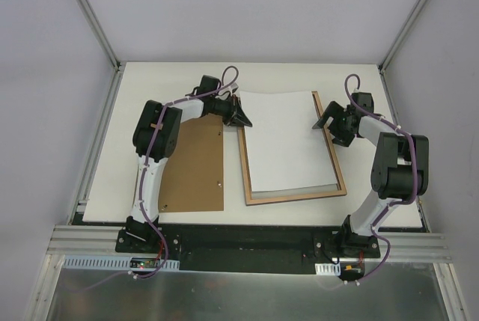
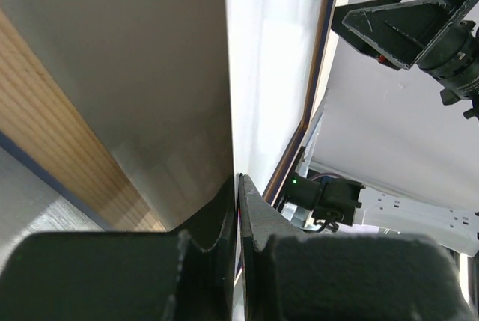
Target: Put the photo into the frame
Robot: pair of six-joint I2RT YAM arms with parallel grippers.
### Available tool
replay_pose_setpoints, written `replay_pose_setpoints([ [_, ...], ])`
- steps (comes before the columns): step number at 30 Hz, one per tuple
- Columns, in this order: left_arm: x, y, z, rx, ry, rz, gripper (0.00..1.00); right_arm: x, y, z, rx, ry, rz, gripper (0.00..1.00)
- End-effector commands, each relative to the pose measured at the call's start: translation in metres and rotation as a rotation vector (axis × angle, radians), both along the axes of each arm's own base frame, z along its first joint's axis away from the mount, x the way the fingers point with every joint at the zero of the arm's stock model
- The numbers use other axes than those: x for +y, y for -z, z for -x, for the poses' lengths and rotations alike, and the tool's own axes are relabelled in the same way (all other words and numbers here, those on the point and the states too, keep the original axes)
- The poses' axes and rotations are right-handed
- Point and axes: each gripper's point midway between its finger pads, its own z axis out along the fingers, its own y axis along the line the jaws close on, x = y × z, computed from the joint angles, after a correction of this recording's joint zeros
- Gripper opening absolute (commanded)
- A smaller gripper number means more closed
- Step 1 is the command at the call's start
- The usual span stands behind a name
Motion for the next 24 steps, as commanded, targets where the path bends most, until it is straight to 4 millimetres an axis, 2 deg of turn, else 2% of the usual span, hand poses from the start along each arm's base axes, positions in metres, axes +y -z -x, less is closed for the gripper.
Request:
replay_pose_setpoints([
  [1, -0.007, 0.002, 0.007, 0.009, 0.027, 0.0, 0.0, 0.002, -0.012, -0.006, -0.051, -0.004, -0.023, 0.96],
  [11, -0.007, -0.004, 0.012, 0.003, 0.034, -0.003, 0.0, 0.0, -0.01, -0.006, -0.045, 0.005, -0.019, 0.96],
  [16, -0.005, 0.0, 0.017, 0.017, 0.026, -0.018, 0.0, -0.001, -0.011, -0.006, -0.047, 0.007, -0.019, 0.96],
  [24, -0.013, -0.001, 0.018, 0.011, 0.037, -0.018, 0.0, -0.002, -0.012, -0.004, -0.049, 0.008, -0.019, 0.96],
])
